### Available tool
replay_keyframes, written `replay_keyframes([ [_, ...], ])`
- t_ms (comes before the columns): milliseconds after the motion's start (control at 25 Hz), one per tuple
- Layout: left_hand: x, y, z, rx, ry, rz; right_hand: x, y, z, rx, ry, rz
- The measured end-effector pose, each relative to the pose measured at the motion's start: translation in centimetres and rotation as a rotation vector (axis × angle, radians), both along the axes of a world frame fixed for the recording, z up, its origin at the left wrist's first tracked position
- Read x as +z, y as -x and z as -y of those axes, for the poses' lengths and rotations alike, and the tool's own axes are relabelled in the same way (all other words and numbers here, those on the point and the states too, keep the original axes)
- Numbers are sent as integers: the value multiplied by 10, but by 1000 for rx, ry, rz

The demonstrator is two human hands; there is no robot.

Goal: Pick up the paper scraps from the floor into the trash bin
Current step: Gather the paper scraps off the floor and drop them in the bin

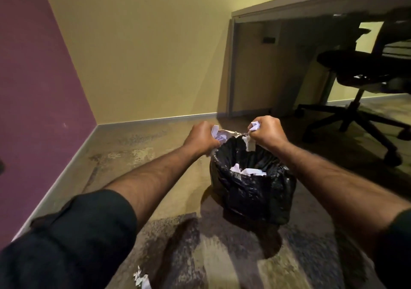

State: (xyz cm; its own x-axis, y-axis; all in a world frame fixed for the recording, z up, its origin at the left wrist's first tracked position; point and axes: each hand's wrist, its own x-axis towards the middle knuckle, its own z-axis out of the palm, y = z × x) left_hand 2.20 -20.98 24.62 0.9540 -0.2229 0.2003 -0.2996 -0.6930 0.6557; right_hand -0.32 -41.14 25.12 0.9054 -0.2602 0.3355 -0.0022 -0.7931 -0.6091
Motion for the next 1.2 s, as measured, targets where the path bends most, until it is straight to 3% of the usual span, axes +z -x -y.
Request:
replay_keyframes([
  [160, -5, -19, 44, 2, -25, -14, -20, -13, 20, -15, -20, -142],
  [400, -10, -28, 70, -65, 11, -63, -27, -24, 32, -36, 13, -121],
  [800, 3, -27, 65, -63, 11, -70, -20, -24, 32, -44, 70, -10],
  [1200, 3, -15, 25, -28, -25, 23, -21, -11, 5, 11, 136, -30],
])
